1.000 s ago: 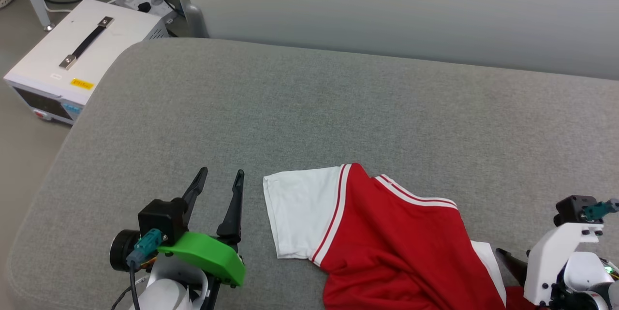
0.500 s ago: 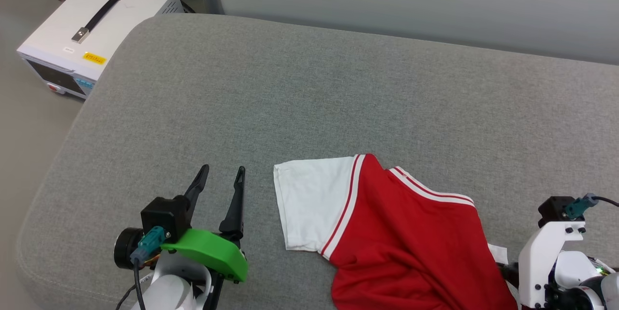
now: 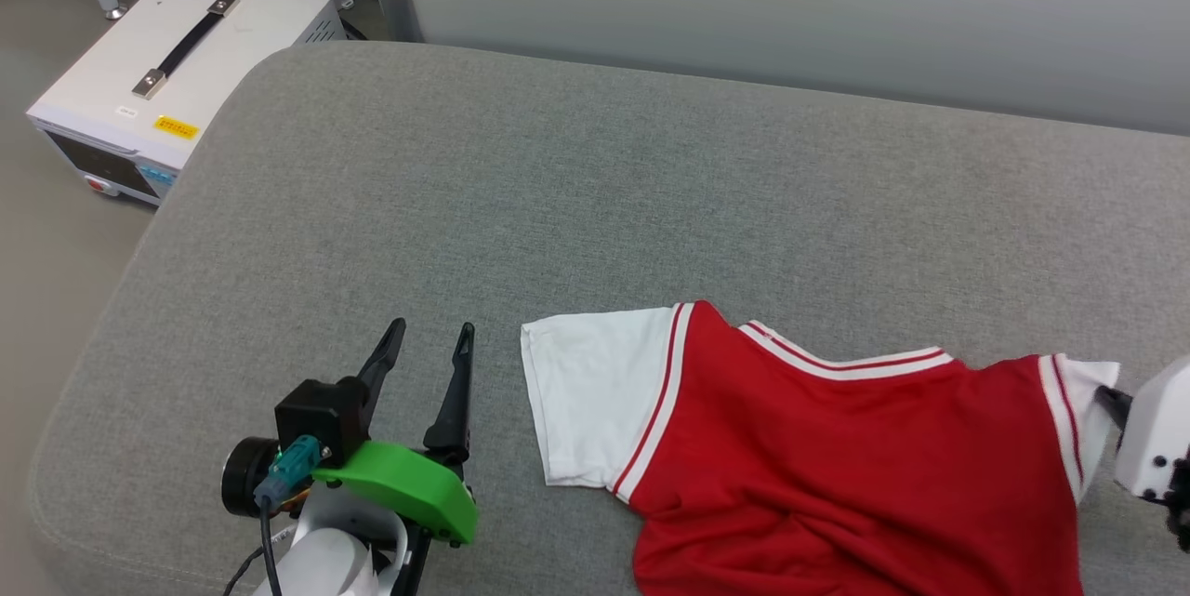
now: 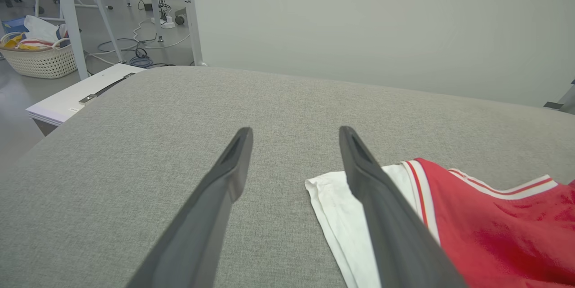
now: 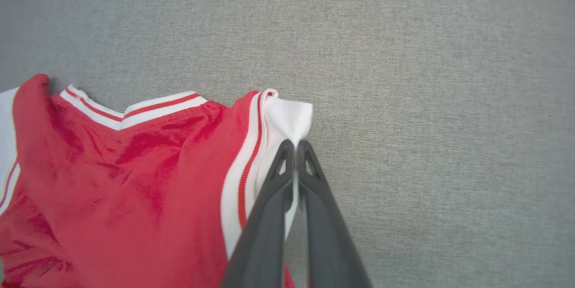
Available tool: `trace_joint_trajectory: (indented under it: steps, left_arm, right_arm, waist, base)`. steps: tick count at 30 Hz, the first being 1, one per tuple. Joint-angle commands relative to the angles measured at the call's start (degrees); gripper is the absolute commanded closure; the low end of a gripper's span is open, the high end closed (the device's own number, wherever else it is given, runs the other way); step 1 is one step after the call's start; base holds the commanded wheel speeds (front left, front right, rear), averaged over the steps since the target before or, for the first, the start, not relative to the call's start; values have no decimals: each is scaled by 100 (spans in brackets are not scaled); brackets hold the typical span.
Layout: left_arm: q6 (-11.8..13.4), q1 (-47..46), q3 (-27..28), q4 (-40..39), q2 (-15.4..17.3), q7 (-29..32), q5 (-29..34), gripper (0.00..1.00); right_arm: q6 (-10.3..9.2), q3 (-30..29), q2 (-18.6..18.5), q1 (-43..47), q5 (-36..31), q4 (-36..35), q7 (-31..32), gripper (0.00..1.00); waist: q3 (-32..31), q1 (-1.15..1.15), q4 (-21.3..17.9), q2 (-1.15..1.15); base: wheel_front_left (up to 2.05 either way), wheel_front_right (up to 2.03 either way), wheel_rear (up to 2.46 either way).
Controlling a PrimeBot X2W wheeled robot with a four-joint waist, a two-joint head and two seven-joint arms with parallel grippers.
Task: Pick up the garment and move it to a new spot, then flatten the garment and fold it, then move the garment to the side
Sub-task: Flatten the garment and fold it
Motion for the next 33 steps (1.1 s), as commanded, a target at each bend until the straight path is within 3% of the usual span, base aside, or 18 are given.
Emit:
trace_joint_trajectory:
  steps: [1,7,11,12,13,14,21,26,33]
  left_arm:
    - [-13,-99,-4,-6,19,-14,-27,0]
    - [-42,-171,-31,10,15,-17,-28,0]
    - [-40,-197,-10,59,-10,-33,-50,0]
    - [-34,-196,-5,66,-18,-38,-53,0]
    - [-30,-194,-1,76,-28,-44,-55,0]
    - [-30,-192,4,85,-33,-49,-59,0]
    - [-26,-130,18,130,32,-48,-80,0]
    - [33,-60,63,102,112,5,-125,0]
    - [122,101,122,50,220,97,-203,0]
  right_arm:
    - [2,-199,-72,-126,-120,64,-67,100]
    - [2,-1041,-105,-130,-422,837,-343,100]
    - [2,-1236,121,-25,-433,1230,-501,100]
    - [2,-1266,165,-14,-427,1312,-554,90]
    - [2,-1294,203,-4,-426,1412,-621,64]
    - [2,-1288,220,-2,-439,1490,-698,0]
    - [2,-1280,367,-25,-417,1368,-1594,0]
    - [2,-1145,499,89,-459,833,-2874,0]
    - [2,-97,591,573,-320,114,-3900,0]
  waist:
    - [52,0,-5,0]
    - [218,0,44,0]
    - [290,0,53,0]
    - [301,0,47,0]
    - [310,0,39,0]
    - [317,0,28,0]
    - [192,0,-85,0]
    - [20,0,-221,0]
    - [-258,0,-415,0]
  base:
    - [0,0,0]
    - [0,0,0]
    - [0,0,0]
    - [0,0,0]
    - [0,0,0]
    - [0,0,0]
    - [0,0,0]
    - [0,0,0]
    - [0,0,0]
